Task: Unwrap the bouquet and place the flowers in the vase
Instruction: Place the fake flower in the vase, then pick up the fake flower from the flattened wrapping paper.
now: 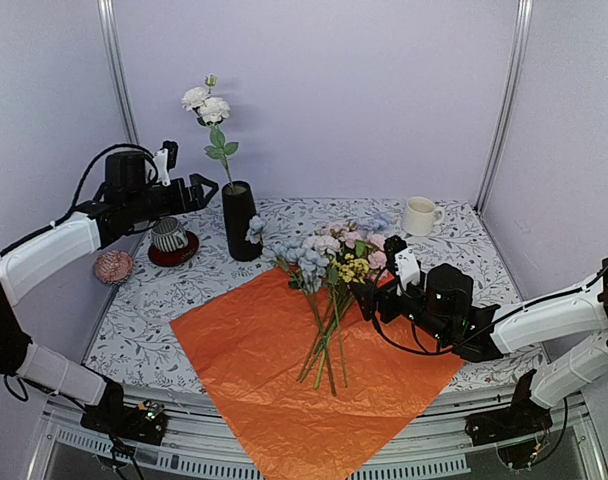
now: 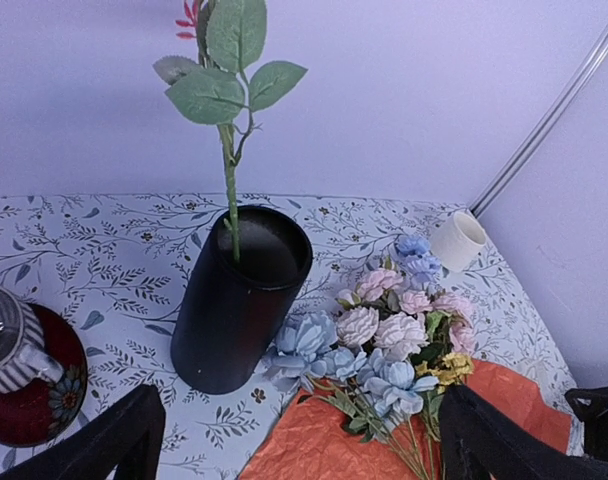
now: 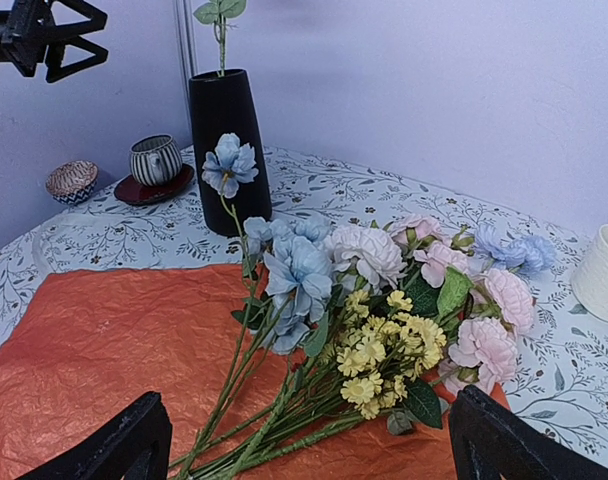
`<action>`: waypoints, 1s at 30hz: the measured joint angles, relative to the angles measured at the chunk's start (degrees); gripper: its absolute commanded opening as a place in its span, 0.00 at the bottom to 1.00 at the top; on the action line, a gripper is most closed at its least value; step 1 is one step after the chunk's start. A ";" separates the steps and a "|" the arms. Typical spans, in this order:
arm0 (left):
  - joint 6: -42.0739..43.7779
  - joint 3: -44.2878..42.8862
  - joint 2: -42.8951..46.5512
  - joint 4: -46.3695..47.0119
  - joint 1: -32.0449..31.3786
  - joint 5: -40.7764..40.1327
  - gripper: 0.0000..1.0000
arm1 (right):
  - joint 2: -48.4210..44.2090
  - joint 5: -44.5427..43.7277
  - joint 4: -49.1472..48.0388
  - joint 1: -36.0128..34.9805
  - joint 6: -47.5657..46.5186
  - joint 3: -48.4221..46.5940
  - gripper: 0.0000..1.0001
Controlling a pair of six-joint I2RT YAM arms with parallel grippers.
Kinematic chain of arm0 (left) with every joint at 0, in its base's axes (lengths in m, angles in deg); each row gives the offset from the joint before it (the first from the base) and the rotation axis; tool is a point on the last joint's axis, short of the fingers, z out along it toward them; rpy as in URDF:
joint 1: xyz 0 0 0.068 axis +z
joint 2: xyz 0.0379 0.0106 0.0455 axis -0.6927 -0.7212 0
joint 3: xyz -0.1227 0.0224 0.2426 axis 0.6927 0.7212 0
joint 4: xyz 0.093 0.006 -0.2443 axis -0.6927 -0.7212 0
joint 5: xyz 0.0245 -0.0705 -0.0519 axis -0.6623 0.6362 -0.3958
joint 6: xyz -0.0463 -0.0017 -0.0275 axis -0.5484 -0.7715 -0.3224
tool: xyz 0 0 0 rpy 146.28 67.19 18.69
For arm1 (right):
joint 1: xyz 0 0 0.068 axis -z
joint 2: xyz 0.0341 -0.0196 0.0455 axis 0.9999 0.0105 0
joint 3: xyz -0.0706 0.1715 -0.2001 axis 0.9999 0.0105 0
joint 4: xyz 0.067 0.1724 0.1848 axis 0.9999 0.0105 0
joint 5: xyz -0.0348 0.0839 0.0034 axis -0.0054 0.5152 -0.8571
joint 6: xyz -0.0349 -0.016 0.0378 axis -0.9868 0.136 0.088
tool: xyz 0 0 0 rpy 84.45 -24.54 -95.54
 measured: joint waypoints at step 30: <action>-7.48 34.80 19.89 8.35 -17.94 4.46 0.87 | 5.99 10.73 30.21 -2.67 20.11 -17.79 0.73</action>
